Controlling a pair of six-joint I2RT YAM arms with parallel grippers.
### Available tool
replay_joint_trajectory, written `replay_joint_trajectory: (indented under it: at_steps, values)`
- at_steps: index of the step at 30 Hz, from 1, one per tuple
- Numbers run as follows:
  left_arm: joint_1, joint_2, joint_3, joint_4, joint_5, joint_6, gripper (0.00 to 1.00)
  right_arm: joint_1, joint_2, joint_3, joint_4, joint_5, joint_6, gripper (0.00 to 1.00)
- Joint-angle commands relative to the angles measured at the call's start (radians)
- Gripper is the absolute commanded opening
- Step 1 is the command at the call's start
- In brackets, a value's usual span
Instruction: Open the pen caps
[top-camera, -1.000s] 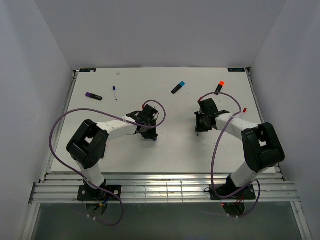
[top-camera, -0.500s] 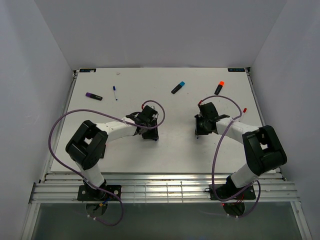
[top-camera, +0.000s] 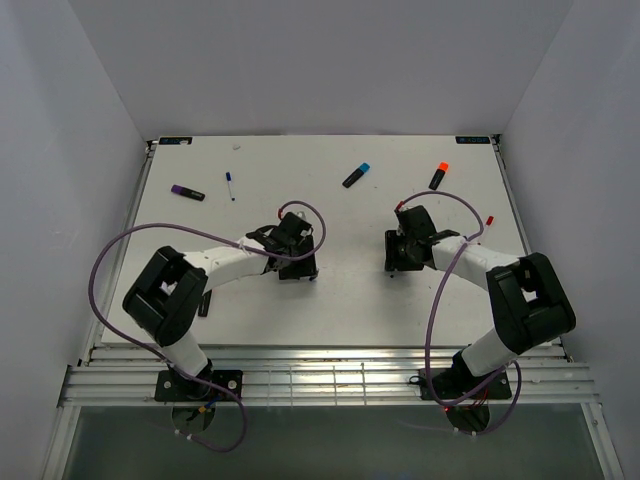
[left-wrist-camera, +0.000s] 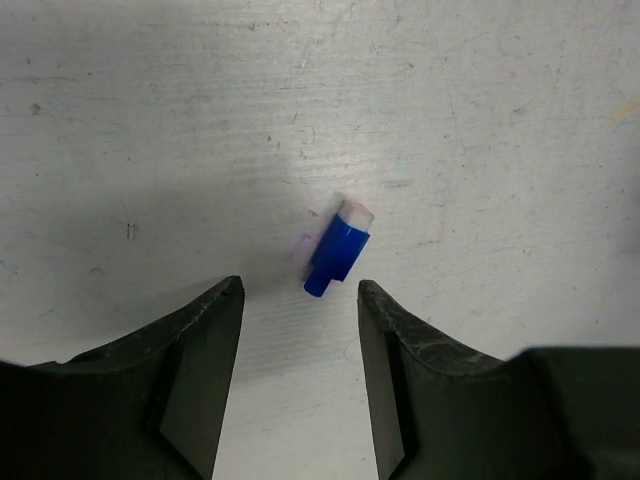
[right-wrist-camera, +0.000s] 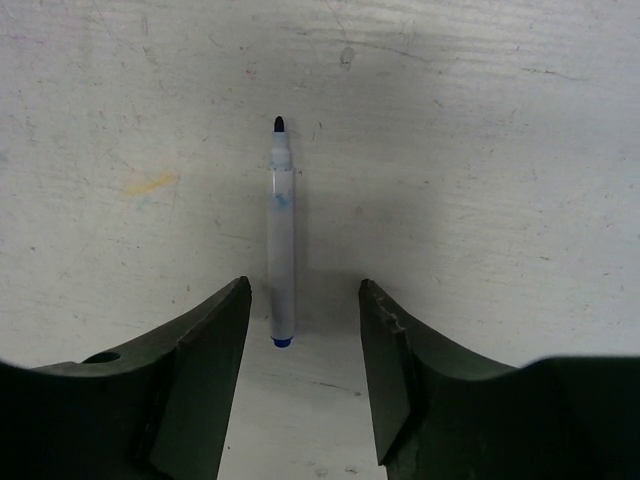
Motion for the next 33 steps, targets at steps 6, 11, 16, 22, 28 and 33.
replay_joint_trajectory:
  at_steps: [6,11,16,22,28,33]
  values:
    - [-0.006,-0.233,-0.036,0.032,-0.017,0.029,0.62,0.000,-0.111,0.088,-0.088,0.080,-0.033,0.63]
    - [-0.006,-0.428,-0.118,0.123,0.012,0.060,0.64,-0.078,-0.128,0.209,-0.194,0.138,-0.095,0.68]
    - [-0.006,-0.548,-0.176,0.186,0.089,0.067,0.66,-0.246,-0.083,0.303,-0.278,0.181,-0.142,0.70]
    - [-0.006,-0.634,-0.224,0.246,0.182,0.071,0.67,-0.407,-0.014,0.318,-0.287,0.183,-0.118,0.73]
    - [-0.006,-0.654,-0.273,0.315,0.242,0.070,0.68,-0.486,0.024,0.279,-0.263,0.195,-0.121,0.74]
    - [-0.006,-0.619,-0.288,0.354,0.285,0.077,0.68,-0.507,0.038,0.265,-0.263,0.213,-0.119,0.74]
